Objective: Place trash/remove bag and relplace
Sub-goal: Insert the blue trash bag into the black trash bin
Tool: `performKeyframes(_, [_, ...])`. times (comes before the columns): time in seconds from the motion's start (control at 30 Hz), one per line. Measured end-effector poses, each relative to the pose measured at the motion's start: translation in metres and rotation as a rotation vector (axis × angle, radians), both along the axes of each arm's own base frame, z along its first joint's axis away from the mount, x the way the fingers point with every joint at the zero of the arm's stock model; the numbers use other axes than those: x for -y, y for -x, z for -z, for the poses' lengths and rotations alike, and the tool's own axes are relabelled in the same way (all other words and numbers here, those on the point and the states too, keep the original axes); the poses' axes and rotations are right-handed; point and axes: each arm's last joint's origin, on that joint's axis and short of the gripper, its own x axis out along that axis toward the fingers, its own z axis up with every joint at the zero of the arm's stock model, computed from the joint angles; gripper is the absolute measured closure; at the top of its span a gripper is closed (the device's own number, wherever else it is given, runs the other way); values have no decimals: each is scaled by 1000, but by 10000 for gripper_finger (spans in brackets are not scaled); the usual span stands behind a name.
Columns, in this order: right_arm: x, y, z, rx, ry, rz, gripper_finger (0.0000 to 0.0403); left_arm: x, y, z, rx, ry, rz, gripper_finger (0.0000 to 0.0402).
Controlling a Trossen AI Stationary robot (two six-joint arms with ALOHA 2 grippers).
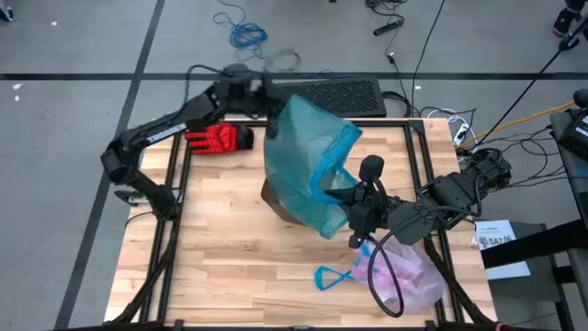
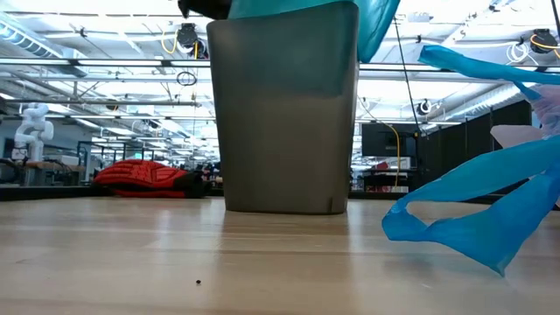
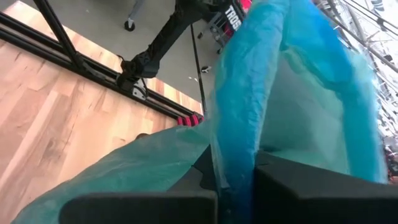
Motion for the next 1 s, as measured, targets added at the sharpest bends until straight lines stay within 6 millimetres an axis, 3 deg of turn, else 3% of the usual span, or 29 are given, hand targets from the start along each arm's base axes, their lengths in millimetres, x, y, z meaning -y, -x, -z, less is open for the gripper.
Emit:
performKeyframes(0.2, [4,4,0,-10,1,33,403,50,-27,13,-56,58,303,402])
performKeyframes(0.4, [6,6,3,-26,-11,53,403,101,-40,19,-127,52,436,402])
performKeyframes(0.53, [6,7,4,-31,-4,65,403,124,-51,30,-158,27,459,402])
performKeyframes(0.67, [7,7,4,-30,4,77,403,137,-63,59,-137,28,486,402])
performKeyframes(0.83, [7,7,4,-32,6,78,403,137,-70,99,-119,86,437,402])
performKeyframes(1.0, [13,4,4,-37,4,91,403,132,-72,107,-132,48,285,401])
